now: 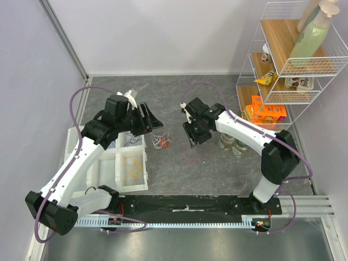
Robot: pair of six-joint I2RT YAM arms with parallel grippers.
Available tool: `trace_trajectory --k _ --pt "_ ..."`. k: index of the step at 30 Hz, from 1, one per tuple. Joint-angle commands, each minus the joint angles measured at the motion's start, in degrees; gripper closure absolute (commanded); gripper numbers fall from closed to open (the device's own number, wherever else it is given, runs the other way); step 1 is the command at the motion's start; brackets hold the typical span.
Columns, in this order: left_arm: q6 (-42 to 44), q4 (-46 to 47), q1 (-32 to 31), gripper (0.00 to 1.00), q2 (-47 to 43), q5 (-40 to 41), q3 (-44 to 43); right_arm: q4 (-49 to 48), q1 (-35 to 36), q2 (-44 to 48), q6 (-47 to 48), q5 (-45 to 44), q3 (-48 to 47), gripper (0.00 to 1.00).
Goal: Untangle the cables
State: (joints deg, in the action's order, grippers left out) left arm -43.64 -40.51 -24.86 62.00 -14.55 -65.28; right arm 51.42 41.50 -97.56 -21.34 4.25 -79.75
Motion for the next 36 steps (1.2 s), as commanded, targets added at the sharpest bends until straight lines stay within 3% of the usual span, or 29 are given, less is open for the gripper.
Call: trace_trajectory --k 1,5,16,20,26,31,36 --pt "4.43 4.04 -1.24 0.32 2.07 -7.60 0.67 -2.19 -2.03 0.09 0.69 -3.20 2.13 0.53" --pt "5.66 4.04 -1.59 0.31 3.57 -9.09 1.20 -4.57 -2.21 -2.54 -0.19 -1.53 3.72 0.60" --pt "6.81 4.04 -1.68 0.23 4.97 -11.73 1.38 -9.05 -2.12 -6.50 -0.98 2.08 5.56 0.57" --pt "6.73 3.25 -1.86 0.23 6.99 -13.48 -0.11 -8.97 -2.12 -8.09 0.25 1.47 5.30 0.68" --pt "6.81 3.68 -2.03 0.17 7.00 -15.16 1.02 -8.09 -2.03 -5.28 1.74 0.41 3.11 1.00" --pt "7.08 6.66 -2.12 0.16 8.22 -17.79 0.94 -5.54 -2.12 2.27 1.39 1.20 -2.95 1.00" --pt "6.28 11.23 -2.03 0.26 8.14 -19.82 -0.11 -2.38 -2.12 8.78 1.39 1.90 -12.35 1.00"
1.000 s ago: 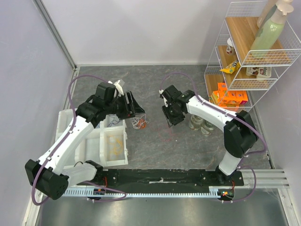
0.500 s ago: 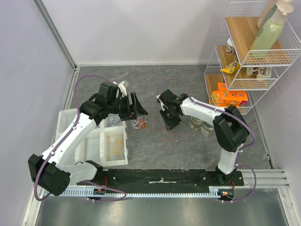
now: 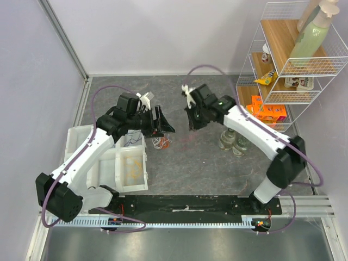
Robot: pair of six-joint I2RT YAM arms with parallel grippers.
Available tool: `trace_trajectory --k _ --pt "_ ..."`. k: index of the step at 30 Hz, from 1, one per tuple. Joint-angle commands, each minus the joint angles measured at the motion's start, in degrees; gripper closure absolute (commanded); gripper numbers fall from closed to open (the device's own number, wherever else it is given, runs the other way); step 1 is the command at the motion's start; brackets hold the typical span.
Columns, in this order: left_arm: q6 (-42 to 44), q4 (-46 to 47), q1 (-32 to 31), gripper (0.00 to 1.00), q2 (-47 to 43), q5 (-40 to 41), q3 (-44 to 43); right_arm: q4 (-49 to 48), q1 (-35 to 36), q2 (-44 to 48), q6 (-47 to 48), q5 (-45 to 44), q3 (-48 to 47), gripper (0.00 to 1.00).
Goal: Untangle the cables
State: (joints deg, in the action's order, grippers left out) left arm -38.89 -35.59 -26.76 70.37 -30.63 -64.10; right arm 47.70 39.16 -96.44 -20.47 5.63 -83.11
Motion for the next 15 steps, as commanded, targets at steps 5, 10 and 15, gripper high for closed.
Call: trace_trajectory --k 5,10,15 --pt "3.47 8.09 -0.13 0.20 0.38 -3.38 -3.83 3.79 0.22 9.61 0.96 1.84 -18.99 1.00" --pt "5.93 9.57 -0.13 0.17 -1.81 0.39 -6.92 5.82 0.22 8.90 -0.62 3.07 -29.90 1.00" --pt "8.13 14.05 -0.13 0.22 -5.94 1.45 -5.08 4.33 0.31 8.12 -2.99 5.18 -38.95 1.00"
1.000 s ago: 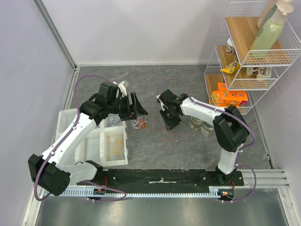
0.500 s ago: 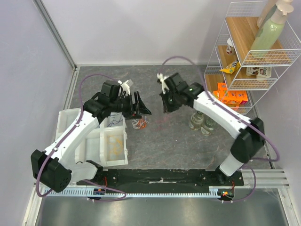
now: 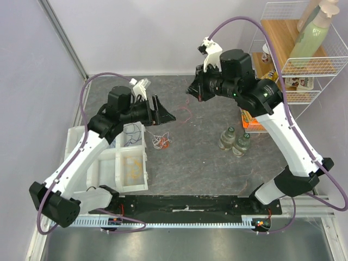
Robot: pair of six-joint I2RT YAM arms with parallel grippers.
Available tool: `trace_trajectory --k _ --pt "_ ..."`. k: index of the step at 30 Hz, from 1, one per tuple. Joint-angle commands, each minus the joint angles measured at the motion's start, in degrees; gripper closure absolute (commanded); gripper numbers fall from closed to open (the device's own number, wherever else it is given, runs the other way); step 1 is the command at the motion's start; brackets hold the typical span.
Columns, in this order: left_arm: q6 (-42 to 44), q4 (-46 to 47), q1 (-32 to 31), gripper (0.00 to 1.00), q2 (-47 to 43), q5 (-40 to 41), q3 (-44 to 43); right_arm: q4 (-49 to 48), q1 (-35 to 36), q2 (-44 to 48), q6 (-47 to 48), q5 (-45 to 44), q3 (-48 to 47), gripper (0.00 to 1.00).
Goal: Untangle the cables
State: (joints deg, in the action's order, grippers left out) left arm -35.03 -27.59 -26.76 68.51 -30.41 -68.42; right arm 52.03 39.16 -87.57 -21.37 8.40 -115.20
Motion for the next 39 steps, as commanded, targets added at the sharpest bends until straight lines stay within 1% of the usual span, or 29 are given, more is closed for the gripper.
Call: trace_trajectory --k 1,2,4,7,13,16,19,21,24,27,31,32,33,37,38,39 --pt "4.35 6.67 -0.22 0.23 -4.70 1.32 -0.49 -0.26 0.31 -1.11 -2.54 3.10 -8.36 1.00" --pt "4.35 7.11 -0.13 0.23 -5.49 1.41 -0.31 -0.78 0.13 -1.11 -3.24 3.81 -10.29 1.00" --pt "4.26 9.56 -0.13 0.19 -6.81 0.45 0.83 -1.93 0.13 -0.68 -4.55 4.77 -11.80 1.00" --pt "1.82 13.78 -0.13 0.13 -8.65 0.27 3.46 -5.35 0.13 1.43 -6.40 6.53 -11.02 1.00" --pt "-4.16 14.50 -0.13 0.12 -7.17 1.85 4.44 -10.80 0.22 4.60 -8.25 9.52 -8.03 1.00" --pt "-8.03 17.30 -0.13 0.10 -5.59 0.10 4.70 -11.68 0.22 5.74 -9.13 11.54 -6.19 1.00" --pt "-9.53 19.68 -0.13 0.11 -4.00 -1.66 4.88 -13.88 0.22 8.02 -10.45 12.86 -2.50 1.00" --pt "-9.19 19.51 -0.04 0.16 -3.12 -1.84 5.14 -16.07 0.22 9.43 -12.29 13.30 -0.30 1.00" --pt "-9.01 18.46 -0.13 0.25 -2.51 0.79 6.63 -20.11 0.22 10.66 -14.84 15.32 1.46 1.00" --pt "-9.62 18.37 -0.13 0.30 -1.37 1.50 6.90 -23.46 0.22 11.19 -16.95 16.99 1.99 1.00" --pt "-10.68 19.24 -0.39 0.37 -0.48 -0.34 6.81 -25.83 0.22 11.81 -18.27 17.35 1.56 1.00" --pt "-10.68 19.59 -0.22 0.41 -0.66 -0.96 6.99 -26.45 0.22 11.81 -18.62 17.35 1.12 1.00" --pt "-10.59 20.03 -0.22 0.47 -0.75 -1.31 7.34 -27.32 0.22 11.63 -19.06 17.61 0.77 1.00" --pt "-9.36 19.51 -0.22 0.64 -2.24 -0.61 8.39 -31.54 0.22 11.46 -21.26 18.14 -0.55 1.00" --pt "-9.10 19.77 -0.22 0.73 -2.68 -0.61 8.74 -32.60 0.22 11.46 -21.96 18.05 -0.99 1.00" --pt "-8.75 20.12 -0.22 0.79 -3.20 -0.70 8.83 -33.65 0.22 11.46 -22.31 18.14 -1.26 1.00"
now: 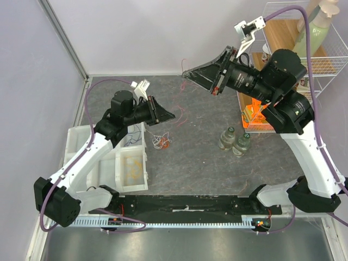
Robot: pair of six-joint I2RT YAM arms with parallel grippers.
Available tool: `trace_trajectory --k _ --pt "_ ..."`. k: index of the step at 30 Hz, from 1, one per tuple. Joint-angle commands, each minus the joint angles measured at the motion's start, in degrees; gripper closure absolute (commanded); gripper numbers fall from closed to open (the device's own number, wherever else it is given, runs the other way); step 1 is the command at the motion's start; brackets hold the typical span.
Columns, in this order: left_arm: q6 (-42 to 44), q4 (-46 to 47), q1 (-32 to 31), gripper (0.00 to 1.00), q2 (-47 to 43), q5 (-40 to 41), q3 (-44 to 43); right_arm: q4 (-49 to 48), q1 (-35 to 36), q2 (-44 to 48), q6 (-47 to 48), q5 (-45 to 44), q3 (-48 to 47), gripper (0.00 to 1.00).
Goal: Untangle the cables
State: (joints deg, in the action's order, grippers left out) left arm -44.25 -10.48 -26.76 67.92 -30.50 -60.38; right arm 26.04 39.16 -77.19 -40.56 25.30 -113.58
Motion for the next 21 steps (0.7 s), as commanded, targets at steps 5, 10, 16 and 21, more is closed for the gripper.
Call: trace_trajectory --k 5,10,16,21 --pt "3.55 -0.58 -0.22 0.98 -5.51 6.31 1.23 -9.96 0.31 1.77 -1.47 -1.38 -6.99 1.00" --pt "6.01 -7.18 -0.22 0.98 -8.67 13.80 2.63 -10.66 0.13 5.81 4.86 -11.83 -8.77 1.00" --pt "5.67 -8.15 -0.22 0.98 -13.33 15.55 3.60 -10.31 0.22 9.95 8.21 -15.98 -2.97 1.00" --pt "6.89 -12.36 -0.13 0.98 -16.24 20.30 -0.34 -8.56 0.22 11.45 8.39 -16.16 3.44 1.00"
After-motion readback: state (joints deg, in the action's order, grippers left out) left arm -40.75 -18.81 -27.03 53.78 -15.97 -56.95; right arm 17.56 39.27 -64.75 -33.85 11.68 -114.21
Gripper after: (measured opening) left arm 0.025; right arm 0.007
